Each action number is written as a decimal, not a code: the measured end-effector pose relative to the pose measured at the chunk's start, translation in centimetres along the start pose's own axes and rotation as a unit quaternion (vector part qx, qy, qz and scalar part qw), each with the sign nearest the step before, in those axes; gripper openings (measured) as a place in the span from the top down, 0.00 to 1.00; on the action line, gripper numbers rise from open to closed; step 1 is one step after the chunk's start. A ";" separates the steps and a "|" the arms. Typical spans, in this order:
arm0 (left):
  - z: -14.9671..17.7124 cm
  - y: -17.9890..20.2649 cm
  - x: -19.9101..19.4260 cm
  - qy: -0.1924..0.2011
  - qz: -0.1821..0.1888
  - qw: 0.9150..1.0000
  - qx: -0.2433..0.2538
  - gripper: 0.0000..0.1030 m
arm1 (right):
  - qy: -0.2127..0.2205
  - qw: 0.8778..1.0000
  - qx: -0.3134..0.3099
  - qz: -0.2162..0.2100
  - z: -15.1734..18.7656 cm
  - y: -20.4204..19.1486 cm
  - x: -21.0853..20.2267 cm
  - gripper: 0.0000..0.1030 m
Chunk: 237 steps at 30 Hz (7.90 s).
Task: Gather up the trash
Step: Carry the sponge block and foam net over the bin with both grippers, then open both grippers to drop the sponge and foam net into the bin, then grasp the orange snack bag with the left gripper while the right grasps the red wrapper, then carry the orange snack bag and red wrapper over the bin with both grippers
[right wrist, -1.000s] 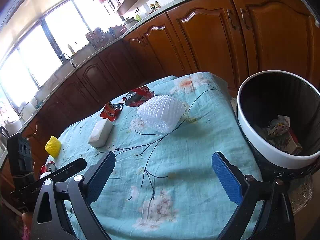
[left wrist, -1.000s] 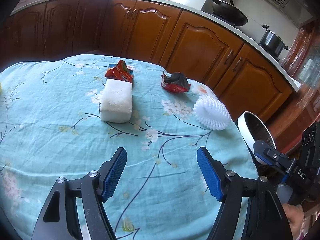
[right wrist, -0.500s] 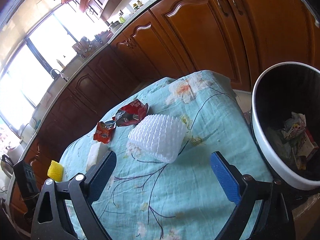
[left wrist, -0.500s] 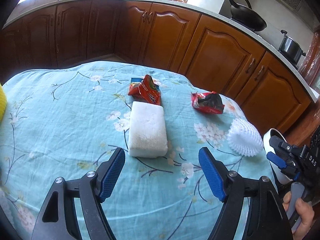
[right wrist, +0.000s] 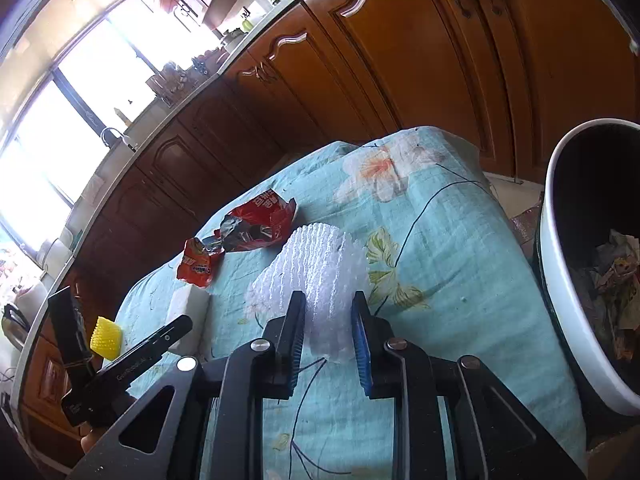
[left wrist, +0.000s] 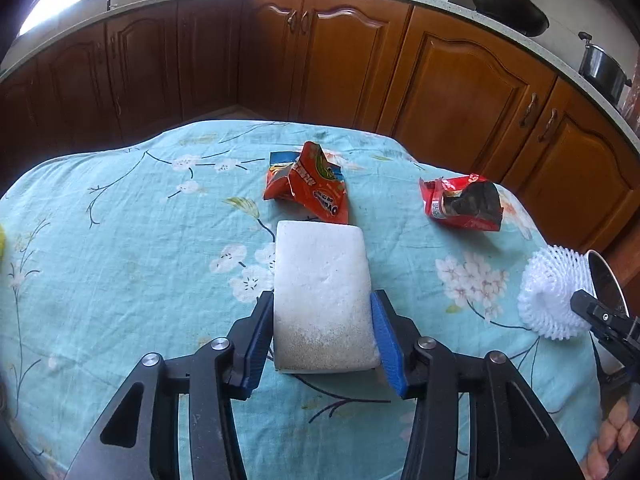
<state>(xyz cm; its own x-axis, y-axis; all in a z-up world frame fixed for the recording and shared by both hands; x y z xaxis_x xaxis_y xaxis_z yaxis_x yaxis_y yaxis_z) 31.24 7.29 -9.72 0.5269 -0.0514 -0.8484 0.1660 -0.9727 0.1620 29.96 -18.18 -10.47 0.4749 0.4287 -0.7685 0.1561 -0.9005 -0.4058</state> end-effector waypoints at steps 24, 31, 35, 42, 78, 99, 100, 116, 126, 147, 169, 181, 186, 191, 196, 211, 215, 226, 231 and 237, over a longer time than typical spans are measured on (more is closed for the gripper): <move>6.7 12.9 -6.5 0.006 0.129 0.984 0.121 0.56 | 0.072 0.996 -0.012 0.044 3.9 4.0 -10.4 0.79; 7.3 15.4 -7.0 0.006 0.138 0.981 0.139 0.56 | 0.086 0.995 -0.006 0.058 4.6 5.5 -12.5 0.79; 7.4 16.8 -7.1 0.003 0.146 0.979 0.145 0.56 | 0.094 0.993 0.000 0.066 4.8 6.5 -13.5 0.79; 7.4 19.4 -7.0 0.003 0.151 0.975 0.165 0.56 | 0.109 0.991 0.013 0.082 4.7 8.5 -15.3 0.79; 4.4 31.8 -0.8 -0.014 0.151 0.959 0.240 0.55 | 0.089 0.979 -0.001 0.181 0.6 15.8 -16.6 0.78; 4.1 29.5 -0.3 -0.015 0.167 0.965 0.202 0.35 | 0.098 0.982 0.017 0.160 0.0 16.6 -17.3 0.26; 4.3 28.9 -0.4 -0.014 0.167 0.966 0.196 0.34 | 0.101 0.982 0.015 0.157 0.2 16.2 -17.4 0.25; 8.0 15.5 -4.8 -0.004 0.132 0.987 0.096 0.33 | 0.086 0.992 -0.027 0.086 3.1 7.0 -13.7 0.14; 7.8 6.7 -6.6 0.003 0.097 0.995 0.022 0.33 | 0.034 0.997 -0.060 0.042 4.7 0.8 -7.2 0.13; 2.5 -0.7 -4.4 0.019 0.009 0.999 -0.024 0.33 | -0.012 0.995 -0.093 0.034 0.2 -6.1 3.0 0.13; -6.9 -1.4 2.1 0.030 -0.039 0.999 -0.009 0.33 | -0.020 0.995 -0.094 0.033 -7.1 -8.2 9.2 0.13; -7.0 0.1 5.5 0.002 -0.028 0.999 0.030 0.78 | -0.035 0.992 -0.109 0.051 -7.0 -7.8 11.2 0.61; -6.6 0.1 5.1 0.001 -0.006 1.000 0.025 0.92 | -0.030 0.991 -0.116 0.054 -6.2 -7.4 10.1 0.73; -5.6 0.7 3.5 0.010 0.015 0.999 0.029 0.94 | -0.025 0.992 -0.119 0.045 -5.4 -7.4 8.5 0.75; -3.5 2.1 1.1 0.017 0.043 0.998 0.037 0.94 | -0.016 0.992 -0.120 0.036 -4.2 -7.4 6.1 0.77; 3.0 7.6 -3.4 0.008 0.072 0.993 0.094 0.94 | 0.014 0.994 -0.101 0.034 1.1 -3.3 -2.7 0.77; 4.4 9.1 -4.5 0.009 0.070 0.991 0.110 0.94 | 0.025 0.994 -0.097 0.032 2.4 -2.6 -4.8 0.77; 7.2 16.0 -6.5 0.003 0.099 0.981 0.167 0.94 | 0.063 0.994 -0.072 0.052 3.4 0.9 -10.4 0.77; 7.6 18.3 -6.8 0.003 0.108 0.976 0.189 0.94 | 0.076 0.994 -0.049 0.062 3.5 3.3 -12.4 0.77; 7.8 21.1 -6.7 0.001 0.116 0.970 0.213 0.94 | 0.093 0.992 -0.028 0.078 3.6 6.0 -14.3 0.77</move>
<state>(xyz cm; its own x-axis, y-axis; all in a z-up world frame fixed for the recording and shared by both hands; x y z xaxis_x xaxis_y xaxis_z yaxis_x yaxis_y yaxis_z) 24.70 -14.64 -4.61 0.5113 -0.2800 -0.8125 -0.3164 -0.9404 0.1250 20.98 -29.44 -3.67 0.6483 0.2669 -0.7130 0.1133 -0.9599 -0.2563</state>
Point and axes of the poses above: each gripper's, at about its wrist camera, not at the fingertips, and x roughly the way its jaws point, y to its right, z to its underside, the point moved 6 cm from there along x, roughly the way its jaws point, and after that the axes turned 8 degrees about -y, right-handed, at the moved point
